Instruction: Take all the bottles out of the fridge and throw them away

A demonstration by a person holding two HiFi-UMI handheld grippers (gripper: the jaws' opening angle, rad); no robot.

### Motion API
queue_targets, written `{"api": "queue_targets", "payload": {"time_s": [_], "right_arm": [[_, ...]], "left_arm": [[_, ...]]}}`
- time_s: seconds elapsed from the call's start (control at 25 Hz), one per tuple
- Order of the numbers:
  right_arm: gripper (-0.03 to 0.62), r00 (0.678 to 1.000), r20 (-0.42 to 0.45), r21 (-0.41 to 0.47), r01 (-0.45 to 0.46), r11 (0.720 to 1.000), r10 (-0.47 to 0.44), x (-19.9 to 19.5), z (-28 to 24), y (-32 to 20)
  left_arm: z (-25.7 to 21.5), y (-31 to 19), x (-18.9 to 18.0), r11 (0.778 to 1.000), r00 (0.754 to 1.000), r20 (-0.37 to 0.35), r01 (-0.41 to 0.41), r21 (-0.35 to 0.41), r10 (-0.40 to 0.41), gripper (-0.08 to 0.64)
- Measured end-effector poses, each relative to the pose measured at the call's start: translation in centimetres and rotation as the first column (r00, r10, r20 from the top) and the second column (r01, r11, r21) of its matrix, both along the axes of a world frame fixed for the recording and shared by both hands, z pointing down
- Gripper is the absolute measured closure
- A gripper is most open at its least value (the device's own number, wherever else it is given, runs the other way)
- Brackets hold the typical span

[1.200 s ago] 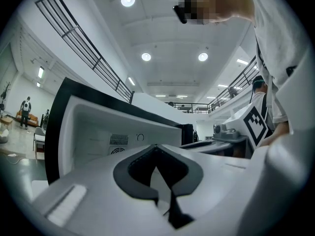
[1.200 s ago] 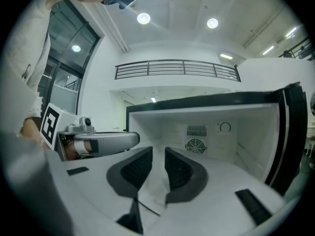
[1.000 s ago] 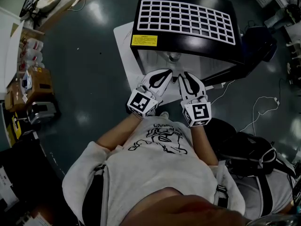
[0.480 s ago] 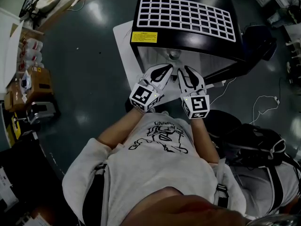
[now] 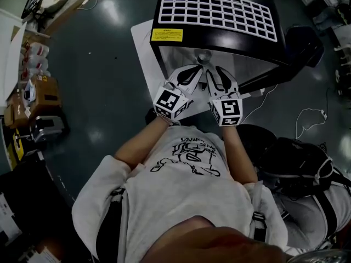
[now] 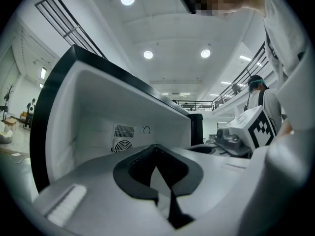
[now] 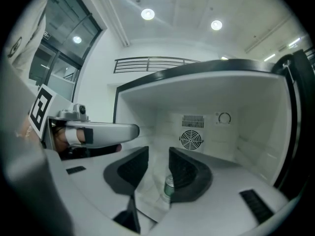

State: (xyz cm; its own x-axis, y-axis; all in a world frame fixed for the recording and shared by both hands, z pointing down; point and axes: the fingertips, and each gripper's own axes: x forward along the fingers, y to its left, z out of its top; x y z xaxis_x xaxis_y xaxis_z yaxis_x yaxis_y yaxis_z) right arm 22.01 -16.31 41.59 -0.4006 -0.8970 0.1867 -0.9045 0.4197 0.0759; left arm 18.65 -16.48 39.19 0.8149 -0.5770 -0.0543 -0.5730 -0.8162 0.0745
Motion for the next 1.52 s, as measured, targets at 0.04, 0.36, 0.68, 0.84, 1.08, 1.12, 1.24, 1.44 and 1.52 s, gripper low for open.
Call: {"api": "queue_targets", "payload": {"time_s": [0.04,0.36,0.68,0.84,1.08,1.12,1.24,1.44,1.52], "right_arm": [[0.494,1.0,-0.001,0.002,-0.002,1.0,0.002,0.1,0.2,-0.3],[0.466,1.0,-0.005,-0.008,-0.024,1.0,0.024,0.7,1.6,-2.2],[0.436,0.999,-0.007,-0.011,-0.042,0.999,0.042,1.1,2.9,-4.6],[0.425,0.999,0.003,-0.009,-0.048,0.999,0.048,1.5,3.5,-6.0],[0.405,0.999,0.02,0.005,-0.046,0.999,0.045,1.5,4.2,-7.7],[0.405,0.999,0.018,0.005,-0.044,0.999,0.044,1.5,4.4,-7.9],[0.4,0.999,0.014,0.002,-0.041,0.999,0.041,1.2,4.9,-8.6],[0.399,0.999,0.009,0.0,-0.044,0.999,0.044,0.9,5.6,-9.6],[0.397,0.999,0.005,-0.003,-0.048,0.999,0.048,0.9,5.9,-10.1]], "left_arm": [[0.2,-0.2,0.1,1.0,1.0,0.001,0.002,0.0,-0.002,0.551],[1.8,-1.7,0.2,0.999,0.999,0.011,0.036,-0.012,-0.035,0.552],[2.9,-3.8,0.6,0.998,0.998,0.021,0.064,-0.013,-0.064,0.551],[3.3,-4.8,1.0,0.997,0.997,0.024,0.071,-0.013,-0.07,0.551],[3.9,-6.0,1.1,0.997,0.996,0.038,0.08,-0.008,-0.08,0.551],[4.0,-6.3,1.1,0.996,0.996,0.038,0.084,-0.009,-0.083,0.551],[4.2,-6.9,1.1,0.996,0.995,0.041,0.089,-0.006,-0.089,0.552],[4.6,-8.0,1.0,0.995,0.994,0.048,0.102,-0.007,-0.102,0.552],[4.7,-8.4,1.0,0.995,0.993,0.051,0.104,-0.01,-0.103,0.551]]}}
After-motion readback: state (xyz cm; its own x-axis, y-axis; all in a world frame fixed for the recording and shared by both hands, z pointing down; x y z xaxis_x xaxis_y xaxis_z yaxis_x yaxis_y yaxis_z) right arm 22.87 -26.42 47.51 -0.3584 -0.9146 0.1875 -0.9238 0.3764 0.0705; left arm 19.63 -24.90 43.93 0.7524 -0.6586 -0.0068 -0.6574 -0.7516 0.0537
